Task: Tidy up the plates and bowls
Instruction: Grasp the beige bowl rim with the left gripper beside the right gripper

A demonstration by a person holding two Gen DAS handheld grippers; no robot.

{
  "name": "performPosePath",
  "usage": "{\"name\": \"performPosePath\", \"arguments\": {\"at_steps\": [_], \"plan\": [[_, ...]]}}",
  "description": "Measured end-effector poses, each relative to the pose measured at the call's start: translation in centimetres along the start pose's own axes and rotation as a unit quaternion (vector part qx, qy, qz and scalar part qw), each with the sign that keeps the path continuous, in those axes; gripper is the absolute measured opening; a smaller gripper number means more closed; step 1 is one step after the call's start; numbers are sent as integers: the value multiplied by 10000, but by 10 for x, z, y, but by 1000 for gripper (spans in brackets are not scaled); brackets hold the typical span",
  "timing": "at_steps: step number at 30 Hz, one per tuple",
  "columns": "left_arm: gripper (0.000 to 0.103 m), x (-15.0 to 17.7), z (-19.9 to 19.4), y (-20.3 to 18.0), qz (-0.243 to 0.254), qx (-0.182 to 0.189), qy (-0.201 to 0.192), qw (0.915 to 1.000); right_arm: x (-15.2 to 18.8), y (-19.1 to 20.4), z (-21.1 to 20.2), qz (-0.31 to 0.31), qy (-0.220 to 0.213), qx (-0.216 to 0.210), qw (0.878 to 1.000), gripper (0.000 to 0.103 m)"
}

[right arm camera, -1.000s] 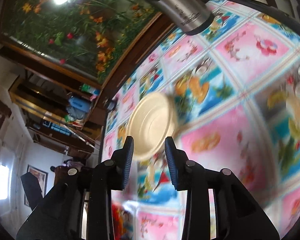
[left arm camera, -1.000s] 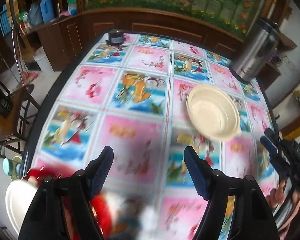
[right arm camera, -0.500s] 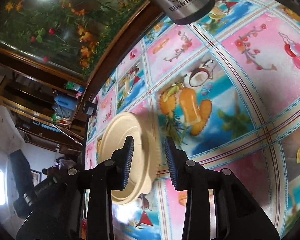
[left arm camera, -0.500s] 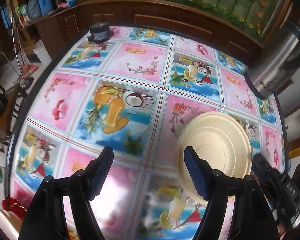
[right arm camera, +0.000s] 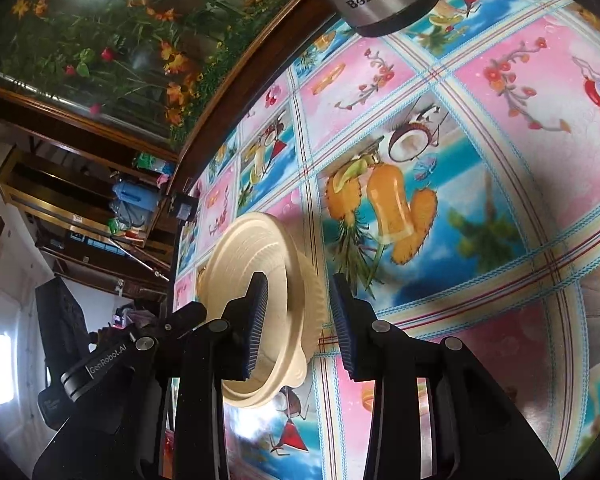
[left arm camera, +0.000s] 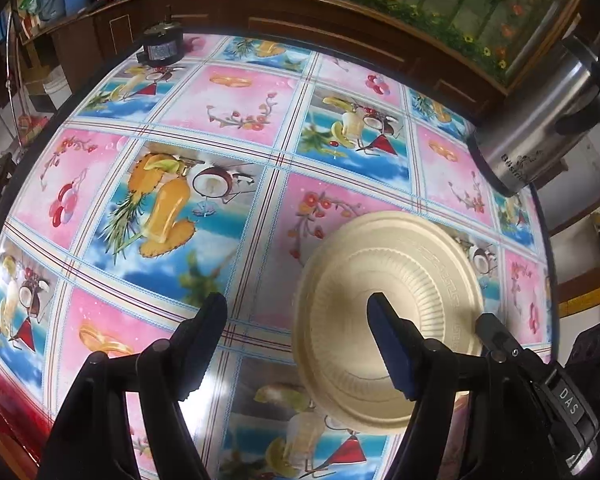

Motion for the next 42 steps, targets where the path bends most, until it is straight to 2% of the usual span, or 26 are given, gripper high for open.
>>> {"name": "performPosePath", "arguments": {"at_steps": [4,10,14,17,20,23,27,33,35,42], "plan": [[71,2,4,0,30,-104,65,9999,1,1,3,-1,39,9,10000,32],[70,6,4,-8,123,25,122,9998,1,2,4,29,53,-2,10000,32],[61,8,9,-9,135,46,199,9997,1,1,4,15,38,32,10000,32],[50,9,12,-8,120,41,252,9996,2,2,4,-24,-8,63,10000,32],[45,10,14,-7,72,101,306,9995,2,3,6,-66,-28,125,9999,32],[34,10,13,-7,60,132,284,9995,2,2,6,-96,-63,225,9997,32],[28,9,12,-5,58,72,244,9997,2,0,6,-130,-93,323,9994,32],[12,8,13,-4,61,60,223,9997,5,2,10,-280,-52,433,9987,16],[9,9,13,-5,69,79,223,9997,5,5,10,-370,-67,468,9982,14],[9,11,9,-6,129,64,167,9998,8,8,8,-447,-75,505,9977,9]]}}
Point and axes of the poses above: each gripper's, at about its wrist camera, not at the fingertips, and z roughly the way its jaws point, y to its left, x to its underside, the point moved 7 cm from there along z, roughly the way its jaws point, and after that the axes turned 12 degrees about -x, right-handed, at the moved point
